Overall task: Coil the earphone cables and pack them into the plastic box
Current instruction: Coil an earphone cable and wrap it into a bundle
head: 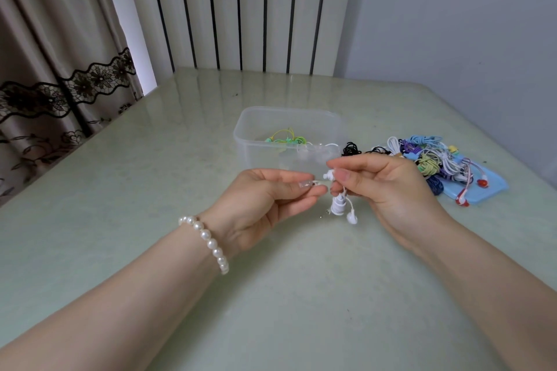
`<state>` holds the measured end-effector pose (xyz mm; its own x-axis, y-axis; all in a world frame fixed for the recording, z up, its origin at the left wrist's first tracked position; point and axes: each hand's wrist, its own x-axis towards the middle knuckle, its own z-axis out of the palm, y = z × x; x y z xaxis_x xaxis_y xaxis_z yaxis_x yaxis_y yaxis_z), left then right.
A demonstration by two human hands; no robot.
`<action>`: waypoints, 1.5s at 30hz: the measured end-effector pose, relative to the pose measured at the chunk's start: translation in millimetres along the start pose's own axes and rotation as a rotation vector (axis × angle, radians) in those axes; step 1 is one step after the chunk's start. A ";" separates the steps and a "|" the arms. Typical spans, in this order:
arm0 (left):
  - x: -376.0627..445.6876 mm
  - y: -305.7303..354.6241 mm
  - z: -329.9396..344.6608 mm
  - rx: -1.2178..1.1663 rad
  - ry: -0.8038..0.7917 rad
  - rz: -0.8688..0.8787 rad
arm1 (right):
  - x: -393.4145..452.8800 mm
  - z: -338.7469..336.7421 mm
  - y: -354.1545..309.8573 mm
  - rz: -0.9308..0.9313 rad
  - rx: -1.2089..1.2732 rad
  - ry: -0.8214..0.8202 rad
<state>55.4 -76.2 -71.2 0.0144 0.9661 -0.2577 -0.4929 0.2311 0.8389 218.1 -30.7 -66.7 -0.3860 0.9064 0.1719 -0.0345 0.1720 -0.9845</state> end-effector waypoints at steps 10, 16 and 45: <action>-1.6 -1.0 0.5 0.058 0.046 0.016 | -1.4 5.4 0.0 -0.135 -0.095 -0.038; -0.4 -3.7 -0.6 0.073 0.042 0.053 | -1.2 4.6 4.7 -0.166 -0.152 -0.052; -3.4 -2.3 5.0 0.089 0.045 0.024 | 1.5 5.6 9.9 -0.153 -0.324 0.026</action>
<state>60.8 -79.4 -69.9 -0.0368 0.9657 -0.2571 -0.4131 0.2195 0.8838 212.0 -29.8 -76.4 -0.3750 0.8694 0.3217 0.2054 0.4163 -0.8857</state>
